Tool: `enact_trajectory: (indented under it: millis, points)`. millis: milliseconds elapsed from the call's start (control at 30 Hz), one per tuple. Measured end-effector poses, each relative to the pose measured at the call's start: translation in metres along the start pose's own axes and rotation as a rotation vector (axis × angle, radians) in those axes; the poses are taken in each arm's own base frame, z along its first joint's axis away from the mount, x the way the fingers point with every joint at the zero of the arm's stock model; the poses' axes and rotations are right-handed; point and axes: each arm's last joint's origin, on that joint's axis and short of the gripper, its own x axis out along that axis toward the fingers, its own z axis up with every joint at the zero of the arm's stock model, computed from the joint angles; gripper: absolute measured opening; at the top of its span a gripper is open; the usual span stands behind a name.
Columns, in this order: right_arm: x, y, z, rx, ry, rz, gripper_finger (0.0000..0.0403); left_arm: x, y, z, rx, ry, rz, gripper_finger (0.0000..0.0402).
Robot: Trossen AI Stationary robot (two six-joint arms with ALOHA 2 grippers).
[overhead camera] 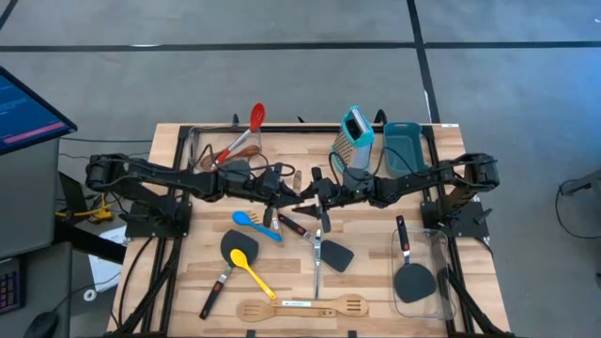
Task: Pick & Place Kitchen Items
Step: Put the left silver knife into the green bin
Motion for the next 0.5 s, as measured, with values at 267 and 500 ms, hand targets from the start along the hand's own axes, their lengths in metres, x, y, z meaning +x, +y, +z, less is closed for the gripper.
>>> enact_trajectory:
  millis: [267, 500]
  points:
    - [0.0000, -0.0002, -0.0013, -0.007, 0.013, -0.001, 0.0090, -0.0017, -0.0007, 0.0039, 0.004, -0.020, -0.003, 0.0001]
    - [-0.0001, -0.0004, -0.0010, -0.014, 0.011, -0.002, 0.0019, -0.0018, -0.0008, 0.0042, 0.007, -0.025, -0.003, 0.0002]
